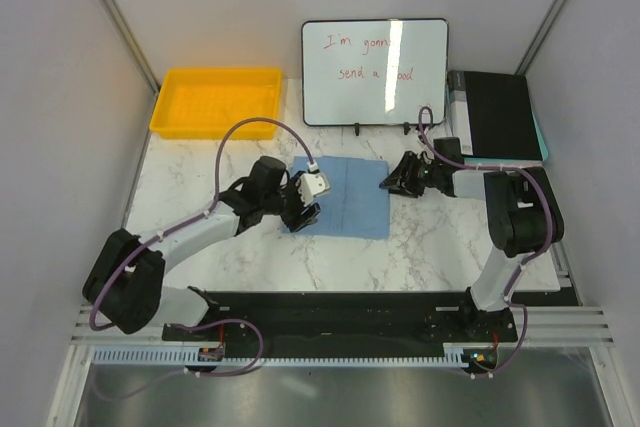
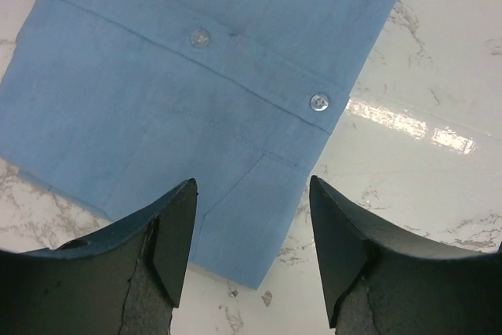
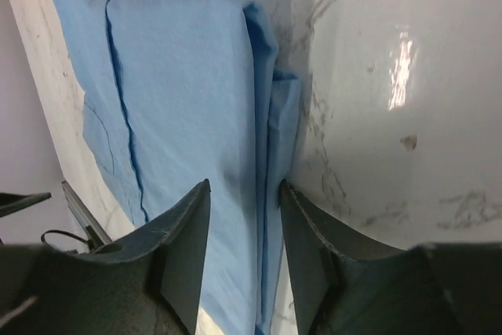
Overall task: Fold and stack the long sleeve shirts
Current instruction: Fold the shirt
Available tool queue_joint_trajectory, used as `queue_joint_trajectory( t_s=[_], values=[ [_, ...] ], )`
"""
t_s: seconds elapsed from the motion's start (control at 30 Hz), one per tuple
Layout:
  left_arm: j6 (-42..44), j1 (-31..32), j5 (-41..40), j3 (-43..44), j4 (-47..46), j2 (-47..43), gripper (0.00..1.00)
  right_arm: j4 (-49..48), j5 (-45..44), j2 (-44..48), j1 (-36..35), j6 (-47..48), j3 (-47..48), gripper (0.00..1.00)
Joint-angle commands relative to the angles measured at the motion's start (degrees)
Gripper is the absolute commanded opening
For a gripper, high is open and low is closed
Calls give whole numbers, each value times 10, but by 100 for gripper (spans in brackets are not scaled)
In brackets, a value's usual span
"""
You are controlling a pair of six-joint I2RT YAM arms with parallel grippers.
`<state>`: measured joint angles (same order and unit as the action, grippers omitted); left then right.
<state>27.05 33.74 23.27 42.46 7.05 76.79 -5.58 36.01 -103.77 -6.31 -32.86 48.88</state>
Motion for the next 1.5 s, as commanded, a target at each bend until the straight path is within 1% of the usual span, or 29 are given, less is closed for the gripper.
queue_joint_trajectory(
  t_s=[0.0,0.03,0.1,0.13,0.17,0.23,0.27,0.3,0.33,0.37,0.4,0.43,0.47,0.5,0.53,0.57,0.6,0.63,0.7,0.73,0.77,0.87,0.93,1.07,1.13,1.27,1.33,1.47],
  values=[
    [40,31,22,40,-22,36,67,-44,-60,-40,1,-3,-5,42],
    [42,41,19,46,-21,43,67,-59,-51,-38,1,-11,-9,30],
    [34,48,4,52,-24,63,67,-74,-41,-21,1,-44,-34,16],
    [22,51,1,58,-23,70,67,-78,-35,-9,1,-54,-47,5],
    [18,52,-3,60,-23,75,68,-77,-34,5,-1,-79,-75,0],
    [-1,65,-36,54,-47,71,68,-72,-35,58,-12,-112,-106,0],
    [-13,73,-72,50,-57,64,68,-72,-50,79,-18,-160,-138,0],
    [-28,95,-100,44,-66,60,68,-74,-61,120,-34,-182,-151,0],
    [-65,108,-129,42,-89,57,71,-68,-74,140,-46,-208,-162,0],
    [-82,123,-179,43,-89,56,73,-59,-113,155,-57,-231,-172,0],
    [-101,157,-204,41,-92,55,80,-51,-125,176,-83,-270,-174,0],
    [-135,173,-228,39,-100,54,84,-35,-139,182,-94,-282,-173,0],
    [-149,188,-276,37,-106,52,84,-23,-164,186,-111,-294,-169,0],
    [-165,227,-309,33,-116,57,85,-21,-172,188,-119,-326,-171,0],
    [-165,249,-343,33,-133,64,87,-32,-175,186,-123,-339,-174,0],
    [-167,270,-408,36,-139,73,89,-37,-178,177,-128,-352,-173,0],
    [-169,300,-435,43,-146,93,91,-40,-176,171,-129,-367,-172,0],
    [-165,310,-455,46,-155,102,91,-48,-173,167,-130,-375,-171,0],
    [-135,340,-527,74,-165,136,93,-57,-166,161,-133,-387,-169,0],
    [-125,347,-554,86,-165,174,95,-59,-167,161,-135,-392,-167,0],
    [-114,353,-595,97,-166,190,95,-58,-167,161,-136,-394,-166,0],
    [-96,364,-626,126,-172,234,95,-64,-162,161,-138,-406,-171,0],
    [-82,373,-634,139,-199,250,95,-66,-155,162,-140,-415,-177,0],
    [-59,398,-650,159,-218,291,96,-82,-146,164,-142,-434,-184,0],
    [-52,411,-660,167,-219,302,97,-80,-143,166,-141,-438,-183,0],
    [-63,428,-661,163,-206,272,97,-85,-140,165,-141,-439,-179,0],
    [-75,432,-681,178,-176,285,97,-95,-131,164,-141,-451,-184,0],
    [-68,431,-707,171,-192,321,98,-94,-118,171,-141,-465,-187,0]
  ],
)
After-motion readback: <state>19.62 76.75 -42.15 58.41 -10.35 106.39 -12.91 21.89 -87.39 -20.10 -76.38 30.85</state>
